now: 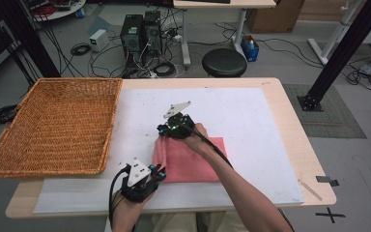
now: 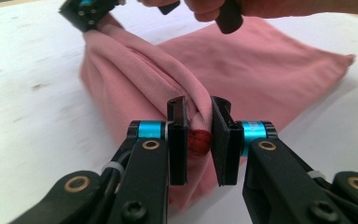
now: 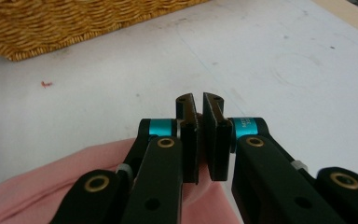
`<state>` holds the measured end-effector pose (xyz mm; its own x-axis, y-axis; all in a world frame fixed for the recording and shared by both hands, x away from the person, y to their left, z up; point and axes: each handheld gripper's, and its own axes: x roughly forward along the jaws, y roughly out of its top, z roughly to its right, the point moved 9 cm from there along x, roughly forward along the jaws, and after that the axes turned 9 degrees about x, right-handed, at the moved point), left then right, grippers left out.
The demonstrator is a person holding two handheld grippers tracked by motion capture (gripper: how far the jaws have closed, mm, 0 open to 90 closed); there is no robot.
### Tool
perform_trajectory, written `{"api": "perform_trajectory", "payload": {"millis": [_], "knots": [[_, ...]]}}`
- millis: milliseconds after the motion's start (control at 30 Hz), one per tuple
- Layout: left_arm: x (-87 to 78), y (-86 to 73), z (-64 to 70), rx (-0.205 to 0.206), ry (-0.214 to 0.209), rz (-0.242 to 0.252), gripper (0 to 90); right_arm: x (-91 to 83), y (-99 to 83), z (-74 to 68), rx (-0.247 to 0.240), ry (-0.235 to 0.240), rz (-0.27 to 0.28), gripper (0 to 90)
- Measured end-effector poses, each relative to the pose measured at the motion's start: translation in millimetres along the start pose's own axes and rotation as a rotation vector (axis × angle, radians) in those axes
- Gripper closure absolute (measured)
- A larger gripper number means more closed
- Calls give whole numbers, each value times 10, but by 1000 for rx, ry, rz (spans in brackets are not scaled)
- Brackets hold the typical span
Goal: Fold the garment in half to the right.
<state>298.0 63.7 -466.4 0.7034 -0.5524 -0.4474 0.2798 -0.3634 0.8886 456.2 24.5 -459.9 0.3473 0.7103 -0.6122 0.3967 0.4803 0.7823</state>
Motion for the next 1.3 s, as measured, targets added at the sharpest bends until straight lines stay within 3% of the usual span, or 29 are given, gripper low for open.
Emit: {"api": "perform_trajectory", "payload": {"millis": [233, 700, 1167, 1300], "knots": [[271, 151, 260, 31, -63, 11, 778, -288, -138, 215, 24, -36, 22, 862], [701, 360, 720, 71, -151, 16, 779, -738, -443, 566, 66, -101, 46, 861], [1015, 524, 1069, 112, -207, 14, 779, -1076, -697, 825, 98, -161, 49, 862], [1100, 489, 1137, 129, -223, -17, 778, -1154, -799, 900, 115, -174, 43, 862]]}}
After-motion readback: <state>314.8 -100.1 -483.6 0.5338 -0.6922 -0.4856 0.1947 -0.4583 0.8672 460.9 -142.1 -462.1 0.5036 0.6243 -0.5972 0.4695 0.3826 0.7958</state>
